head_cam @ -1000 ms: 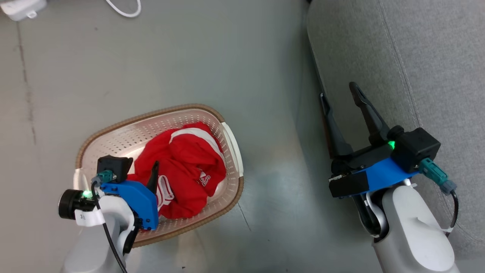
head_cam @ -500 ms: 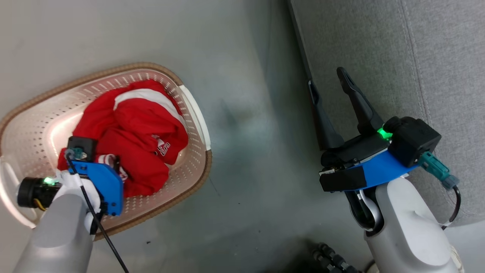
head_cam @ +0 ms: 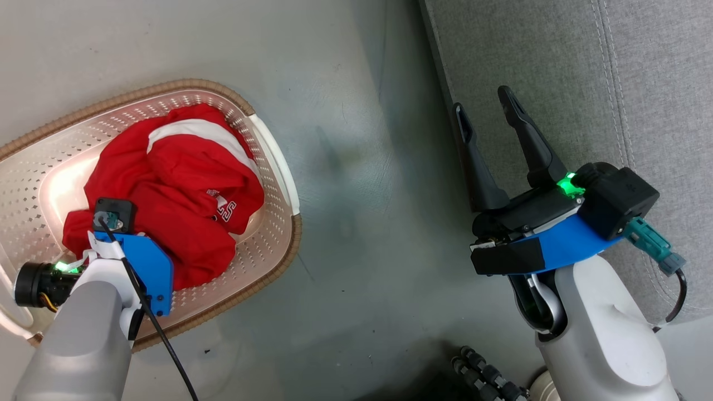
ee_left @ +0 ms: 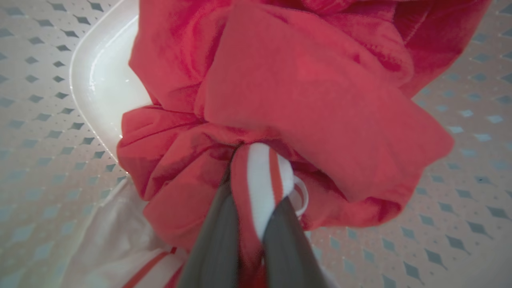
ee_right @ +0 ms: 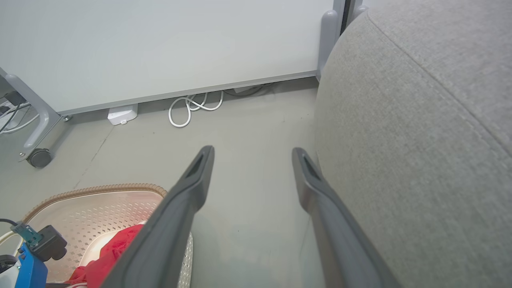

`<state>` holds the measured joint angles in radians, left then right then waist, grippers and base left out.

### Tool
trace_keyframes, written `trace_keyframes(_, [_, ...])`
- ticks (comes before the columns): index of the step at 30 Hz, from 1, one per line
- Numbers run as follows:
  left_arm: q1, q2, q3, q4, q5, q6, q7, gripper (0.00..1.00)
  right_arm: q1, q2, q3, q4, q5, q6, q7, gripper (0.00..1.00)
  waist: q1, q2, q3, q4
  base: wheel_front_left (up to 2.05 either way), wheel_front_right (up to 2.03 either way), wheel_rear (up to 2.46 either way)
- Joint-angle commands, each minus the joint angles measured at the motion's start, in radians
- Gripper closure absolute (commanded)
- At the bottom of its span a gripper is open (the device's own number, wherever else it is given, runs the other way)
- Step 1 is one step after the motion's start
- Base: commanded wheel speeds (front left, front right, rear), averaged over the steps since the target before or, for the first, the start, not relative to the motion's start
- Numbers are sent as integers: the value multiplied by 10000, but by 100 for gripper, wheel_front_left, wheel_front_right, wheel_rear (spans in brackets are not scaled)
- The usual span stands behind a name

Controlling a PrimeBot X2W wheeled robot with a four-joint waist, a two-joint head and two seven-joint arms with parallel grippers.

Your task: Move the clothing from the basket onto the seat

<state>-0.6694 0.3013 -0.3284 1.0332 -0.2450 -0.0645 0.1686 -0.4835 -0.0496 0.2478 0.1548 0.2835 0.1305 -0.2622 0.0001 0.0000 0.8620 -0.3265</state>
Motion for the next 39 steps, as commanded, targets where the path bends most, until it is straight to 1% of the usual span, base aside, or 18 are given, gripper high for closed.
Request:
trace_keyframes(1, [-173, -4, -5, 14, -27, -31, -12, 100, -105, -14, -23, -14, 16, 3, -38, 0, -1, 0, -7, 8, 0, 0, 0])
trace_keyframes(10, [-231, -134, -167, 107, -146, -120, -97, 100, -168, -14, -97, 121, -113, 3, -37, 0, -1, 0, -174, 138, 0, 0, 0])
trace_keyframes(15, [-112, -398, -206, 194, -267, -122, -396, 100, -106, -16, -116, 349, -296, 3, -38, 0, -1, 0, -707, 372, 0, 0, 0])
trace_keyframes(18, [50, -608, -263, 306, -333, -145, -710, 100, -3, -16, -90, 556, -448, 4, -38, 0, -1, 0, -1363, 574, 0, 0, 0])
trace_keyframes(22, [291, -964, -323, 475, -466, -249, -1224, 100, 263, -19, -105, 862, -668, 4, -38, 0, -1, 0, -2565, 879, 0, 0, 0])
trace_keyframes(32, [692, -1815, -706, 555, -901, -602, -2589, 100, 1122, -23, -210, 1792, -1077, 4, -9, 0, -1, 0, -5375, 1725, 0, 0, 0])
trace_keyframes(36, [728, -2086, -1168, 279, -1097, -676, -2917, 100, 1578, -23, -285, 2031, -1128, 3, 105, 0, -1, 0, -6313, 1984, 0, 0, 0])
trace_keyframes(39, [769, -2280, -1743, -236, -1507, -685, -3006, 100, 1864, -24, -325, 2110, -1180, 3, 221, 0, -1, 0, -6969, 2146, 0, 0, 0])
